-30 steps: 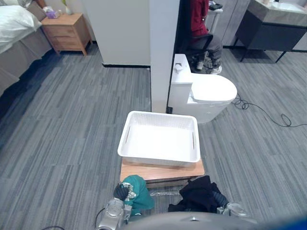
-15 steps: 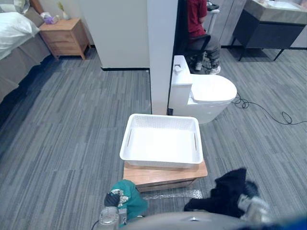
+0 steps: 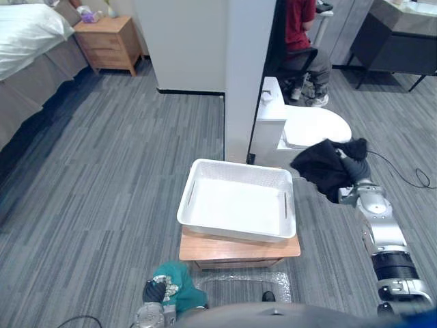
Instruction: Tidy the bed and pick cloth on bed and put in laundry
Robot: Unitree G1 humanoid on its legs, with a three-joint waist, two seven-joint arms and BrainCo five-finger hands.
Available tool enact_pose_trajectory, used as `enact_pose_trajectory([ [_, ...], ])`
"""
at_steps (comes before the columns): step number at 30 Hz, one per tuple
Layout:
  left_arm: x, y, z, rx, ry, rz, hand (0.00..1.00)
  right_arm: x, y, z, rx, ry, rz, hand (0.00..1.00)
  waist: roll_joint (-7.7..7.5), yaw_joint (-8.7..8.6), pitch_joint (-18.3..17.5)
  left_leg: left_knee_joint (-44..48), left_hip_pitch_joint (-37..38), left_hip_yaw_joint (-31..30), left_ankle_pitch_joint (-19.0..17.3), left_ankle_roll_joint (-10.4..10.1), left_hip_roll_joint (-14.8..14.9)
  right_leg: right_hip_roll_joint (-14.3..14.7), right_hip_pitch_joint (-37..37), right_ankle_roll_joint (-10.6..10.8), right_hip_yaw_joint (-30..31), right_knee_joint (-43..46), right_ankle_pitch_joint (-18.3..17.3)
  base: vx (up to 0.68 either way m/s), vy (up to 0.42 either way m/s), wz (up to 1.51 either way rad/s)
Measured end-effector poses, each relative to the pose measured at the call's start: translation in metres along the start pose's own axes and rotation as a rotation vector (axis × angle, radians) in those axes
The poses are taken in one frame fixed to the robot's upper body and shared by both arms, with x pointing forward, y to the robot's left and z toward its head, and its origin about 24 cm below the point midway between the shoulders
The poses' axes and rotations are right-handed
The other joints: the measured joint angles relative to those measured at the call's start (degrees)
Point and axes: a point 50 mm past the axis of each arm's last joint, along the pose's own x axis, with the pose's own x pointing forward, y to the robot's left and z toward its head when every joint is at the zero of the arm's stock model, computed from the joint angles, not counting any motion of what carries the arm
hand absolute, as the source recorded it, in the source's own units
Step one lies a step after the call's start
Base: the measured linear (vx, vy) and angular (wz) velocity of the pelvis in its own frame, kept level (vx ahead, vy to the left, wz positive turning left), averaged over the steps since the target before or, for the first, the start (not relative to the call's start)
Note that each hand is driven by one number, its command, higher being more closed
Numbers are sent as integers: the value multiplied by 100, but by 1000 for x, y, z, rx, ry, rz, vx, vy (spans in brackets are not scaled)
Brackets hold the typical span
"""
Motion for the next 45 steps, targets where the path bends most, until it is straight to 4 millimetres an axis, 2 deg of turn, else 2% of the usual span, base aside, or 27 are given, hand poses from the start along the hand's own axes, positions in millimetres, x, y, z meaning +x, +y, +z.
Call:
enact_pose_trajectory([
  [5,0,-2,2,4,6,-25,100,12,43,26,-11,-40,182,100,-2,17,3,-1,-9,-99,44,16,-5,-9,28,5,-71,-4,4,-38,-11,7],
  [9,1,-1,3,1,6,-23,100,20,62,45,5,-79,238,100,-8,20,8,-1,-82,-200,81,19,-5,-15,32,6,-168,-68,40,-20,-14,12],
  [14,1,-1,3,-32,9,-21,100,28,86,73,-10,-132,319,100,-19,141,31,-1,-83,-258,92,12,16,-5,133,1,-245,-175,79,14,-15,8],
  [19,2,-1,5,-36,-1,-31,100,29,120,110,-8,-244,431,100,-48,177,60,-1,-87,-311,95,7,39,2,176,1,-330,-175,79,4,-16,6],
  [23,4,-6,11,-68,-23,-48,100,26,142,134,9,-308,509,100,-67,322,68,-1,-88,-349,97,5,73,2,215,0,-361,-176,78,1,-19,5],
  [27,3,-6,12,-83,-36,-47,100,21,158,144,24,-337,579,100,-97,332,85,-1,-87,-408,107,-7,84,7,256,-2,-445,-175,77,1,-5,9],
  [33,6,-9,15,-81,-39,-53,100,12,176,144,8,-340,653,100,-133,352,102,-1,-91,-423,119,-15,88,9,264,-5,-472,-174,75,0,-1,1],
  [40,6,-11,16,-79,-42,-61,100,19,182,144,2,-298,636,100,-138,340,101,-1,-89,-424,139,-23,100,17,270,-6,-483,-174,75,0,0,0],
  [45,6,-12,16,-75,-40,-61,100,24,183,132,-12,-238,620,100,-138,338,100,-2,-90,-414,143,-27,105,22,262,-7,-482,-174,74,0,0,0],
])
